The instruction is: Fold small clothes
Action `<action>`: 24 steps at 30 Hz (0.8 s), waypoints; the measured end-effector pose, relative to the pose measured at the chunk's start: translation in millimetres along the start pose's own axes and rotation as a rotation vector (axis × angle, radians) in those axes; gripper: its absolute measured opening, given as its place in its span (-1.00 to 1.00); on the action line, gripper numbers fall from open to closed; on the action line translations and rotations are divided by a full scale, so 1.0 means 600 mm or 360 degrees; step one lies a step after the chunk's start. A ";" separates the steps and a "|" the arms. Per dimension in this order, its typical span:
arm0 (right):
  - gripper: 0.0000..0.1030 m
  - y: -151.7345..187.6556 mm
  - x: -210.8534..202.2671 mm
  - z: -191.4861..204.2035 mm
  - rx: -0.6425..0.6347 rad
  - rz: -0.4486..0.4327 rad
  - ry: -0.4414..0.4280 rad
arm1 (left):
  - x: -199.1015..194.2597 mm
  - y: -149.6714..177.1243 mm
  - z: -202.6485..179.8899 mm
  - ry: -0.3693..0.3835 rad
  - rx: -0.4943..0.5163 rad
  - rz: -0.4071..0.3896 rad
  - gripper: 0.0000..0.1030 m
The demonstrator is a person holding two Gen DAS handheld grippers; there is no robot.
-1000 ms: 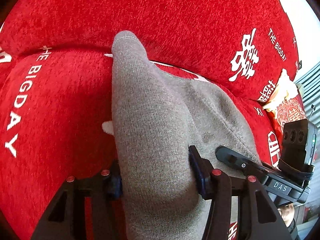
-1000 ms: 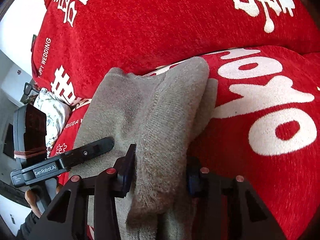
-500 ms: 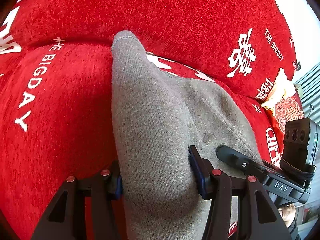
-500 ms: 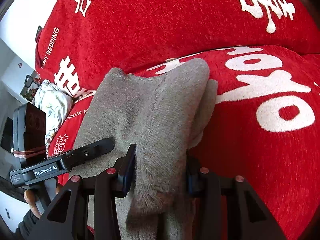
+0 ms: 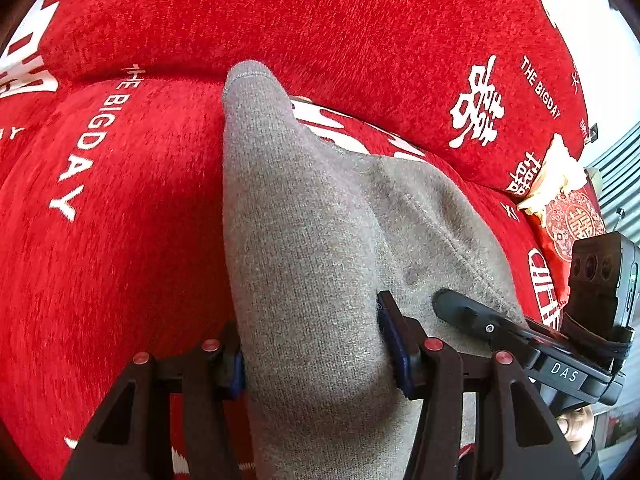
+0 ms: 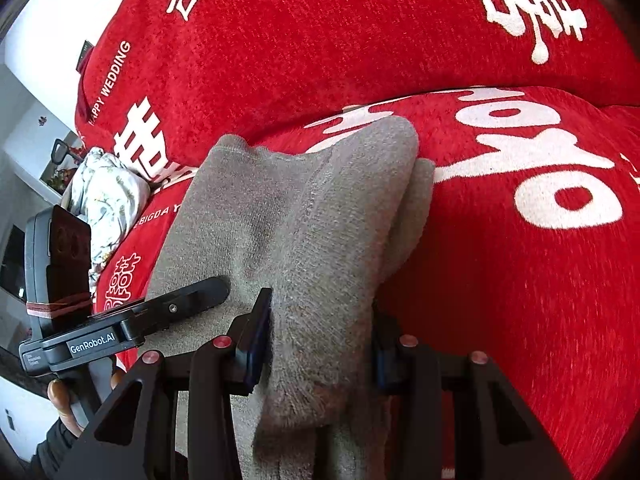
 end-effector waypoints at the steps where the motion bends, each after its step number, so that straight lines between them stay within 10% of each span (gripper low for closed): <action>1: -0.13 0.003 -0.002 0.002 -0.0003 -0.0001 0.0002 | -0.003 0.004 0.000 -0.0001 0.0002 -0.0002 0.08; 24: -0.13 0.089 -0.040 0.039 -0.0049 -0.0025 0.0001 | -0.055 0.098 -0.004 -0.0015 0.0033 -0.0045 0.08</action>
Point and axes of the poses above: each gripper's, at about its wrist camera, not at the fingertips, and x roughly the way its jaws point, z to its left, y to its underside, the point moved 1 cm from there along x, roughly the way its jaws point, and after that the axes turned 3 degrees about y, right-handed, at the moved point
